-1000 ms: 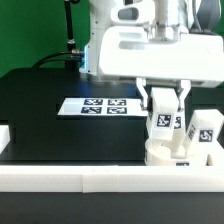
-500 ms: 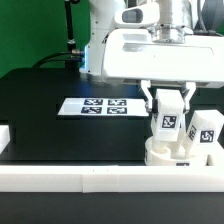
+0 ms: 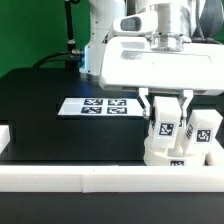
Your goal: Assemble stool
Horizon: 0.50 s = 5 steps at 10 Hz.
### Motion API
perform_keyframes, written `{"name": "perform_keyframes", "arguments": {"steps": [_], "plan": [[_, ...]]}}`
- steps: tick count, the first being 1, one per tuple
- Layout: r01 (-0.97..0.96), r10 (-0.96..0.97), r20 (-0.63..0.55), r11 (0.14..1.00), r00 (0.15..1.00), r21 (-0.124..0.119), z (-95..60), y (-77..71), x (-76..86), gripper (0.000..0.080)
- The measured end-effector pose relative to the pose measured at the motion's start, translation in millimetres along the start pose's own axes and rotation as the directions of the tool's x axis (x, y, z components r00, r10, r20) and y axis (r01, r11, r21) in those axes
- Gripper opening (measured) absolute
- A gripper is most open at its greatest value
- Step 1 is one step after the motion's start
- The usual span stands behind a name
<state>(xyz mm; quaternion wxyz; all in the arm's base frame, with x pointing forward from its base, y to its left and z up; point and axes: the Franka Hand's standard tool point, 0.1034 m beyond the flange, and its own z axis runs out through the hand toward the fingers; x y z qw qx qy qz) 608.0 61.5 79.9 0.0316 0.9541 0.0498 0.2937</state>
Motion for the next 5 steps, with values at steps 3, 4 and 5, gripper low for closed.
{"name": "perform_keyframes", "arguments": {"steps": [3,4,5], "plan": [[0.003,-0.003,-0.009,1.0,1.0,-0.002,-1.3,-0.7,-4.5,0.0337],[0.002,-0.002,0.005,1.0,1.0,0.001,-0.7,-0.7,-3.5,0.0341],[0.002,-0.002,0.012,1.0,1.0,0.002,0.2,-0.9,-5.1,0.0341]]}}
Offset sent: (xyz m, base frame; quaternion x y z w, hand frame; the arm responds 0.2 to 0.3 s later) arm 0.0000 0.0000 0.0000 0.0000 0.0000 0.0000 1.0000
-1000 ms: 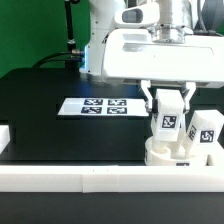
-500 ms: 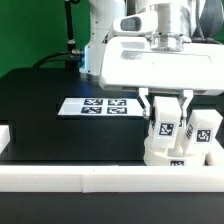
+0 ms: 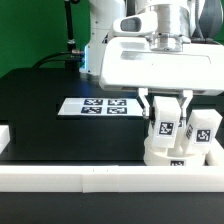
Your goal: Assemble stool
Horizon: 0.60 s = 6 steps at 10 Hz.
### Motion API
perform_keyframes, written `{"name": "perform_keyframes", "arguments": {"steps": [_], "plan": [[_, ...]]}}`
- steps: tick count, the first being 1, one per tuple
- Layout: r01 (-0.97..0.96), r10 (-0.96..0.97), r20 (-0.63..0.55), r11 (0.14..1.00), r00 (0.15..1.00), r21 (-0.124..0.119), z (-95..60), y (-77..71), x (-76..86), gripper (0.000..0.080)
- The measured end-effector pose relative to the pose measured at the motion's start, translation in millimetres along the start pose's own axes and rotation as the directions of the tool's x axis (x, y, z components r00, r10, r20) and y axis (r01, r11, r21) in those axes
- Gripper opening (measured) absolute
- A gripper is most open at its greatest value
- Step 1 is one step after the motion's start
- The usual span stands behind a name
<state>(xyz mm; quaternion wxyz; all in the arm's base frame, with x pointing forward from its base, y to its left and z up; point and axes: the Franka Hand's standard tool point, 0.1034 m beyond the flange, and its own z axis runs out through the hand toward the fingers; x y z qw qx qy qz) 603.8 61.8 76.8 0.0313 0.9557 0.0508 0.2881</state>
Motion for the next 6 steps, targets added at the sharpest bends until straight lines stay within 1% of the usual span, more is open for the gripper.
{"name": "perform_keyframes", "arguments": {"steps": [1,2,3,6], "plan": [[0.0,0.0,0.001,1.0,1.0,0.0,0.0,0.0,0.0,0.0545],[-0.002,0.002,0.021,1.0,1.0,0.006,-3.1,0.1,1.6,0.0545],[-0.006,0.006,0.029,1.0,1.0,0.011,-9.8,1.4,8.4,0.0629],[-0.009,0.007,0.069,1.0,0.998,0.029,-25.9,6.8,28.3,0.0649]]}}
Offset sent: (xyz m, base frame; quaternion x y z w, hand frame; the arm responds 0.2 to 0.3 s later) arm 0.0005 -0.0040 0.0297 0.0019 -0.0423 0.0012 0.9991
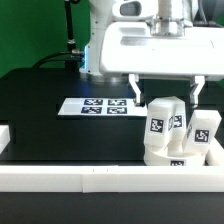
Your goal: Assemble stool
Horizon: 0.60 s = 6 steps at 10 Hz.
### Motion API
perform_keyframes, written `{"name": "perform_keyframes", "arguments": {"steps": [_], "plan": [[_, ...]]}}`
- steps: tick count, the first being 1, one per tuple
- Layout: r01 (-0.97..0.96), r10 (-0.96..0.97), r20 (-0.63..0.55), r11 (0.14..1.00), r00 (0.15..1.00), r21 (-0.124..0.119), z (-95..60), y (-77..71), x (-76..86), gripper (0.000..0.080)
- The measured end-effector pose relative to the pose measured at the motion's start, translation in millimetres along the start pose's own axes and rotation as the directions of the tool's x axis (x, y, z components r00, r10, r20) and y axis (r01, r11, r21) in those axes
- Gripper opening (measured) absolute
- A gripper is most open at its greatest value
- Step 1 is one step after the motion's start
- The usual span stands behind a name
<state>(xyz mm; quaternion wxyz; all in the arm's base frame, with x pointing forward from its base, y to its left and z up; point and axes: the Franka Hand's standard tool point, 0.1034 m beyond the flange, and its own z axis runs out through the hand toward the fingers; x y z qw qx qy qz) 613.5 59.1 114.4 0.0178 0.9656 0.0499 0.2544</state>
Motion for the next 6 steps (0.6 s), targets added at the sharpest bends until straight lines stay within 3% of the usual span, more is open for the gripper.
{"name": "perform_keyframes", "arguments": {"steps": [1,6], "plan": [[0.005,-0.005,-0.003,1.0,1.0,0.001,-1.1,0.8,6.1,0.0649],[0.006,-0.006,0.029,1.0,1.0,0.007,2.5,-1.3,-0.4,0.0649]]}}
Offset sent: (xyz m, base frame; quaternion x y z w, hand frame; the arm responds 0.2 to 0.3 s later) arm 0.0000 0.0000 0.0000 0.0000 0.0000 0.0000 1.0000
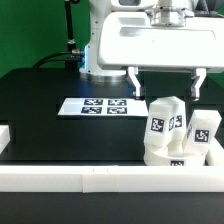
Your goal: Assemble stool
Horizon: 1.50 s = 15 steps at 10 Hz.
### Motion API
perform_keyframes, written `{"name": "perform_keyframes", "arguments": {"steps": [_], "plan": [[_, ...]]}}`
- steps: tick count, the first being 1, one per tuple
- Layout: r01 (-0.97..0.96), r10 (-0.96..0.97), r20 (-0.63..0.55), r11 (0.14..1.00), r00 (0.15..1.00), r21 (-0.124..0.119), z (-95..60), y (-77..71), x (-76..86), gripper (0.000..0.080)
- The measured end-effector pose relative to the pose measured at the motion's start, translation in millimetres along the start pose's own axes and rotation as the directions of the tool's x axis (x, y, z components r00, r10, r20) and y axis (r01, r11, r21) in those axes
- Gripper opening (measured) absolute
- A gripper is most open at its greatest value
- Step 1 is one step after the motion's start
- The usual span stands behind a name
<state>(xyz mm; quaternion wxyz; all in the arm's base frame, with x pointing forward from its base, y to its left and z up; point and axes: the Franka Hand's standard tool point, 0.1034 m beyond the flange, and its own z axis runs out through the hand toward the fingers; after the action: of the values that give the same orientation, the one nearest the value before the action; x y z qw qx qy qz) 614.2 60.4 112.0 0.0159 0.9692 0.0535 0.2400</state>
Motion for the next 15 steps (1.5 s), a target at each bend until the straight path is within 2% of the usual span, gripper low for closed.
{"name": "perform_keyframes", "arguments": {"steps": [1,2,3,4,5,6,7,8,9,10,12,13,14,15], "plan": [[-0.003,0.003,0.038,1.0,0.999,0.009,0.3,-0.5,-1.8,0.0649],[-0.064,0.064,0.033,0.998,0.997,-0.004,-1.0,16.0,-2.9,0.0649],[-0.099,0.099,0.064,0.995,0.993,-0.004,0.5,21.4,-8.0,0.0649],[-0.137,0.129,0.206,0.99,0.97,0.022,0.2,13.3,-14.2,0.0649],[-0.142,0.12,0.326,0.989,0.938,0.044,-2.3,9.9,-10.8,0.0649],[-0.149,0.114,0.405,0.987,0.907,0.055,-3.1,8.1,-11.8,0.0649],[-0.152,0.11,0.441,0.987,0.891,0.06,-2.9,7.7,-9.8,0.0649],[-0.151,0.116,0.407,0.987,0.906,0.053,-1.1,10.2,-5.7,0.0649],[-0.207,0.179,0.402,0.978,0.898,0.028,-2.3,14.2,-4.2,0.0649],[-0.238,0.213,0.403,0.971,0.89,0.014,-1.9,14.4,-4.5,0.0649],[-0.403,0.394,0.4,0.913,0.828,-0.063,-1.1,13.3,-5.2,0.0649],[-0.466,0.462,0.394,0.88,0.795,-0.092,-0.6,13.6,-5.5,0.0649],[-0.599,0.605,0.374,0.787,0.703,-0.147,1.5,16.0,-6.8,0.0649],[-0.683,0.699,0.346,0.706,0.626,-0.188,4.1,15.8,-7.1,0.0649]]}}
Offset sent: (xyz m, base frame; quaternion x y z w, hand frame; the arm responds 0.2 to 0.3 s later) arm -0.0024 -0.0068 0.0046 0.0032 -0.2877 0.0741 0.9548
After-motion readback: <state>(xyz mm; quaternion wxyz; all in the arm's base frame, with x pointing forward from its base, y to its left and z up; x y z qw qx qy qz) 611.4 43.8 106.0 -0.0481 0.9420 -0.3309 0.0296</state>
